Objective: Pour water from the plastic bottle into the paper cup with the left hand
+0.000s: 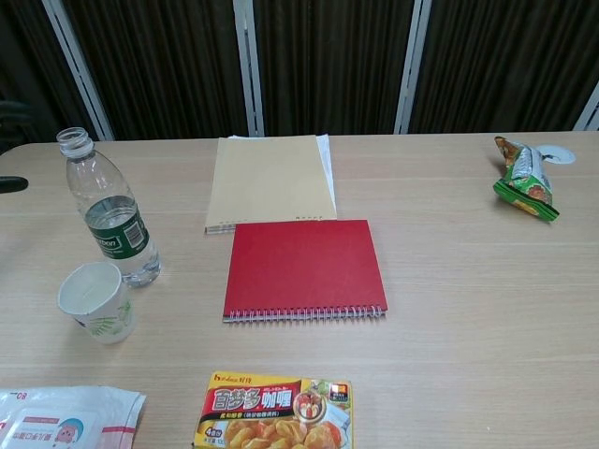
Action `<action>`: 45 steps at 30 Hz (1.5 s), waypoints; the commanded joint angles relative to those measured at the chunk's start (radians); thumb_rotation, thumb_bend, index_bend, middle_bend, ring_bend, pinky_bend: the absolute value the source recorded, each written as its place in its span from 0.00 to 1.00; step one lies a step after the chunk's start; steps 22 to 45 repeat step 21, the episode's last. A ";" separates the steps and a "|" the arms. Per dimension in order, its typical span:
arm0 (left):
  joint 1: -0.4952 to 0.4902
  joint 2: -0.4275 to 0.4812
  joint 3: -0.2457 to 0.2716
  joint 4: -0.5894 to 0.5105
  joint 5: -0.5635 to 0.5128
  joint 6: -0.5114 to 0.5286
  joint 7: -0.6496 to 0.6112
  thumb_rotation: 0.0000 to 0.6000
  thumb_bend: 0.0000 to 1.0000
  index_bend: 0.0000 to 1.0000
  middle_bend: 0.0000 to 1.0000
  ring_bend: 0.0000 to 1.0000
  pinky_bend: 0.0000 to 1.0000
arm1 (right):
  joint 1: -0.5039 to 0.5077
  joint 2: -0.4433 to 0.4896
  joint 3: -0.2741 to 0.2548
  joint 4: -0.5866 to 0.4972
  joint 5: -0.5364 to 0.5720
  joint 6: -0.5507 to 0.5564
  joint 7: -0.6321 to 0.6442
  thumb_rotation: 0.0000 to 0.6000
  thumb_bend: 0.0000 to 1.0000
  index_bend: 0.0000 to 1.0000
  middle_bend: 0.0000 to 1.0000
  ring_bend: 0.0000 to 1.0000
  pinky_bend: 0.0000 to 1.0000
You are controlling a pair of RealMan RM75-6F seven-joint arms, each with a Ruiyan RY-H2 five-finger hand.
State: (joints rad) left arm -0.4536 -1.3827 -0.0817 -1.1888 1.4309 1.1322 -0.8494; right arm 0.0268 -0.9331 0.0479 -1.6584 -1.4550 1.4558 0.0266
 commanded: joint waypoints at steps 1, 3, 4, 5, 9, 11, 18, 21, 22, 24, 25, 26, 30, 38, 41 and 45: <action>0.067 0.024 -0.016 0.030 0.028 0.172 0.165 0.87 0.15 0.00 0.00 0.00 0.00 | -0.002 0.006 0.002 -0.004 -0.004 0.007 0.009 1.00 0.00 0.00 0.00 0.00 0.00; 0.088 0.042 -0.020 0.013 0.041 0.235 0.244 0.87 0.15 0.00 0.00 0.00 0.00 | -0.003 0.008 0.002 -0.005 -0.006 0.010 0.014 1.00 0.00 0.00 0.00 0.00 0.00; 0.106 0.062 -0.021 -0.019 0.045 0.275 0.318 0.87 0.15 0.00 0.00 0.00 0.00 | -0.004 0.010 0.002 -0.007 -0.009 0.012 0.019 1.00 0.00 0.00 0.00 0.00 0.00; 0.120 0.084 -0.017 -0.065 0.052 0.302 0.369 0.87 0.15 0.00 0.00 0.00 0.00 | -0.004 0.012 0.002 -0.008 -0.012 0.014 0.022 1.00 0.00 0.00 0.00 0.00 0.00; 0.184 0.176 -0.003 -0.273 0.047 0.378 0.568 0.93 0.08 0.00 0.00 0.00 0.00 | -0.006 0.019 0.003 -0.011 -0.021 0.022 0.039 1.00 0.00 0.00 0.00 0.00 0.00; 0.219 0.219 0.016 -0.365 0.034 0.402 0.702 0.98 0.06 0.00 0.00 0.00 0.00 | -0.007 0.023 0.005 -0.012 -0.025 0.028 0.048 1.00 0.00 0.00 0.00 0.00 0.00; 0.299 0.309 0.060 -0.623 -0.021 0.449 1.054 1.00 0.02 0.00 0.00 0.00 0.00 | -0.013 0.027 0.011 0.004 -0.033 0.051 0.082 1.00 0.00 0.00 0.00 0.00 0.00; 0.308 0.315 0.077 -0.644 -0.015 0.437 1.095 1.00 0.02 0.00 0.00 0.00 0.00 | -0.015 0.026 0.012 0.011 -0.037 0.058 0.088 1.00 0.00 0.00 0.00 0.00 0.00; 0.308 0.315 0.077 -0.644 -0.015 0.437 1.095 1.00 0.02 0.00 0.00 0.00 0.00 | -0.015 0.026 0.012 0.011 -0.037 0.058 0.088 1.00 0.00 0.00 0.00 0.00 0.00; 0.308 0.315 0.077 -0.644 -0.015 0.437 1.095 1.00 0.02 0.00 0.00 0.00 0.00 | -0.015 0.026 0.012 0.011 -0.037 0.058 0.088 1.00 0.00 0.00 0.00 0.00 0.00; 0.308 0.315 0.077 -0.644 -0.015 0.437 1.095 1.00 0.02 0.00 0.00 0.00 0.00 | -0.015 0.026 0.012 0.011 -0.037 0.058 0.088 1.00 0.00 0.00 0.00 0.00 0.00; 0.308 0.315 0.077 -0.644 -0.015 0.437 1.095 1.00 0.02 0.00 0.00 0.00 0.00 | -0.015 0.026 0.012 0.011 -0.037 0.058 0.088 1.00 0.00 0.00 0.00 0.00 0.00; 0.308 0.315 0.077 -0.644 -0.015 0.437 1.095 1.00 0.02 0.00 0.00 0.00 0.00 | -0.015 0.026 0.012 0.011 -0.037 0.058 0.088 1.00 0.00 0.00 0.00 0.00 0.00; 0.308 0.315 0.077 -0.644 -0.015 0.437 1.095 1.00 0.02 0.00 0.00 0.00 0.00 | -0.015 0.026 0.012 0.011 -0.037 0.058 0.088 1.00 0.00 0.00 0.00 0.00 0.00; 0.308 0.315 0.077 -0.644 -0.015 0.437 1.095 1.00 0.02 0.00 0.00 0.00 0.00 | -0.015 0.026 0.012 0.011 -0.037 0.058 0.088 1.00 0.00 0.00 0.00 0.00 0.00; 0.308 0.315 0.077 -0.644 -0.015 0.437 1.095 1.00 0.02 0.00 0.00 0.00 0.00 | -0.015 0.026 0.012 0.011 -0.037 0.058 0.088 1.00 0.00 0.00 0.00 0.00 0.00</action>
